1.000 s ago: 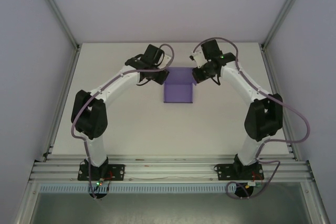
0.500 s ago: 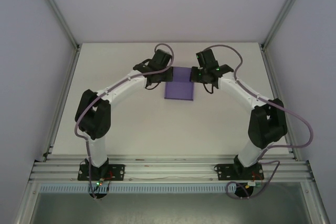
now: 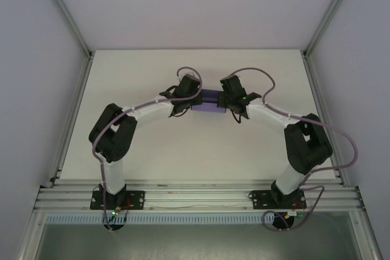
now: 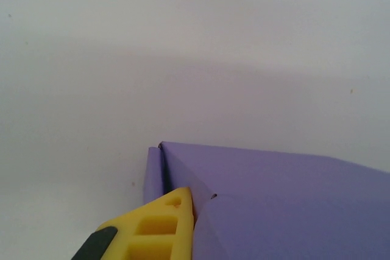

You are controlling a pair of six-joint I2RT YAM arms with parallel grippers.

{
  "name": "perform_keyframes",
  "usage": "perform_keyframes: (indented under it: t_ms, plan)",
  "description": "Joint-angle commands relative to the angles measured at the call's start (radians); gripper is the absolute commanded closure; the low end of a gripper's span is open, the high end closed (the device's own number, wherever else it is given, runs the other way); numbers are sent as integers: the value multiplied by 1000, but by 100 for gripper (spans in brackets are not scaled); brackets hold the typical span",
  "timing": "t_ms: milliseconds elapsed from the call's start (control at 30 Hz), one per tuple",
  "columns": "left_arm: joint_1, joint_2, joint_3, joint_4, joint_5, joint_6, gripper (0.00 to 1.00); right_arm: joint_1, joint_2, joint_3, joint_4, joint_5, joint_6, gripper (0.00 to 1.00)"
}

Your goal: Assemble paper box

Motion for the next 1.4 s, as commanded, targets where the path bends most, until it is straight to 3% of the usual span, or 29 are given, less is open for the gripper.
perform_keyframes:
  t_ms: [0,200,267,433,700,833,1000,1167,1367]
  plan:
    - [-29,-42,-104,35,16,-40,91,27,-28,-70,85,19,14,100]
    - [-32,-129,-174,19,28,-24,64,93,-74,-169,142,134,-96,100]
    - [-32,-167,-178,2,43,-2,49,97,-86,-203,157,134,-99,100]
    - [-30,-280,-192,-56,97,8,0,145,-118,-275,188,193,-147,100]
    - [12,-435,-147,-273,66,-33,0,202,-120,-339,243,239,-239,100]
    - [137,-415,-110,-255,218,-62,0,211,-114,-381,312,252,-253,100]
    - [216,-322,-48,-226,277,-14,0,246,-113,-420,393,289,-323,100]
    - [222,-175,31,-279,343,16,0,262,-92,-445,445,289,-361,98]
    - [225,-121,-27,-249,383,20,0,268,-76,-457,468,275,-397,98]
